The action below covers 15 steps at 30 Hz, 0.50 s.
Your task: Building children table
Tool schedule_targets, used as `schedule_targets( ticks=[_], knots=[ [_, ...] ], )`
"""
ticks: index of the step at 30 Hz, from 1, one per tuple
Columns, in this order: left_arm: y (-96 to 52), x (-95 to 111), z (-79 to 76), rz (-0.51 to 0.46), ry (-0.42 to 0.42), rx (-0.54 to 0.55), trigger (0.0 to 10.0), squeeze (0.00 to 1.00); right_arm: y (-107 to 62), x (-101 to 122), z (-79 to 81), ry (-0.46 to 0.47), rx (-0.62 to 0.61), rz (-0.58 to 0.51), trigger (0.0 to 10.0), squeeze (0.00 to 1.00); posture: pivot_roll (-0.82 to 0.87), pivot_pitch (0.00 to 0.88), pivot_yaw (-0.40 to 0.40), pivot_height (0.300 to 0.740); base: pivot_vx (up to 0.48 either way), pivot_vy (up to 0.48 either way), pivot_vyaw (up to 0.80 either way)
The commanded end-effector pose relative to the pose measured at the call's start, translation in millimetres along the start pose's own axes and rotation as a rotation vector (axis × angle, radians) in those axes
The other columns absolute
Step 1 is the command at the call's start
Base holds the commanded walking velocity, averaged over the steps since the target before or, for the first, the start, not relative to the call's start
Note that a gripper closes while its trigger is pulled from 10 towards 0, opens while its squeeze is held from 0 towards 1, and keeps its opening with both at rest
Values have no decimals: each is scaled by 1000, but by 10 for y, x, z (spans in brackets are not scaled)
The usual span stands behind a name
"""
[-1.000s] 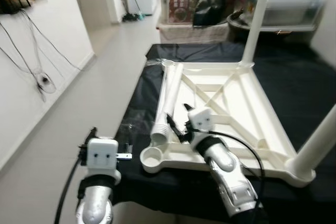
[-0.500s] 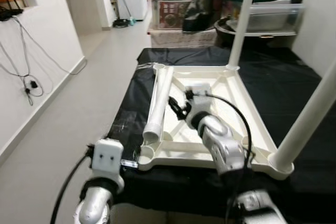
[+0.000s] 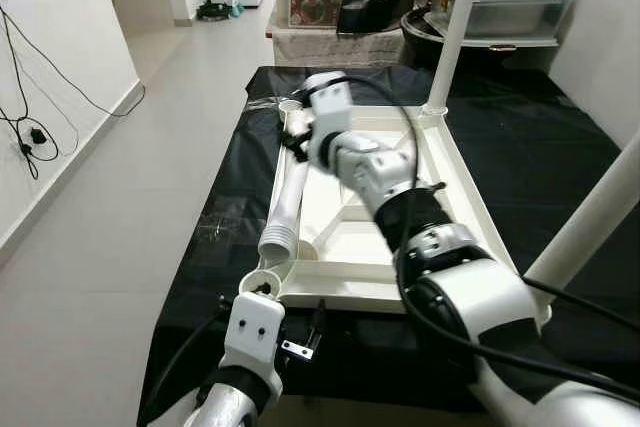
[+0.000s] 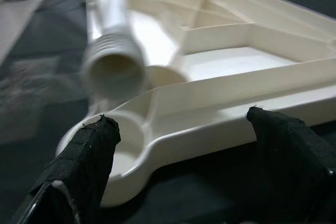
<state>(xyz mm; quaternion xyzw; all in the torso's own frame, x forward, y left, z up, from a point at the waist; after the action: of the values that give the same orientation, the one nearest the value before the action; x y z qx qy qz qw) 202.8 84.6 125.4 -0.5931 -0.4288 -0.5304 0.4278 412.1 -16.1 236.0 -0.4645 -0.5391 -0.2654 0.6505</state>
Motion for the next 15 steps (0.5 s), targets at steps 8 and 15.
schedule_targets(
  ticks=[8,15],
  knots=[
    [-86,-84,-27,53,-12,21,10000,0,18,-72,90,-60,13,142,10000,1000,-7,120,-74,740,0,0,0],
    [-93,-99,-83,61,-13,13,10000,0,10,-82,100,-28,-26,205,10000,0,-18,126,-76,740,0,0,0]
  ],
)
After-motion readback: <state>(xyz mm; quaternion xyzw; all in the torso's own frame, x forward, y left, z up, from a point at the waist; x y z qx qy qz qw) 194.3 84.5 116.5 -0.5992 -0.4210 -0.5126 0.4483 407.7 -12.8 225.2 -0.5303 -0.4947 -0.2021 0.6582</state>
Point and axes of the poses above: a point about 5 cm out from each wrist's last joint towards the gripper, its own y axis pointing out of the wrist towards the gripper, its own x axis along the axis of the wrist's last joint, z = x × y, the point moved 1 cm from there along y, pointing out of the wrist towards the gripper, and after that the axes turned 1 degree about -y, right-handed, at the moved point
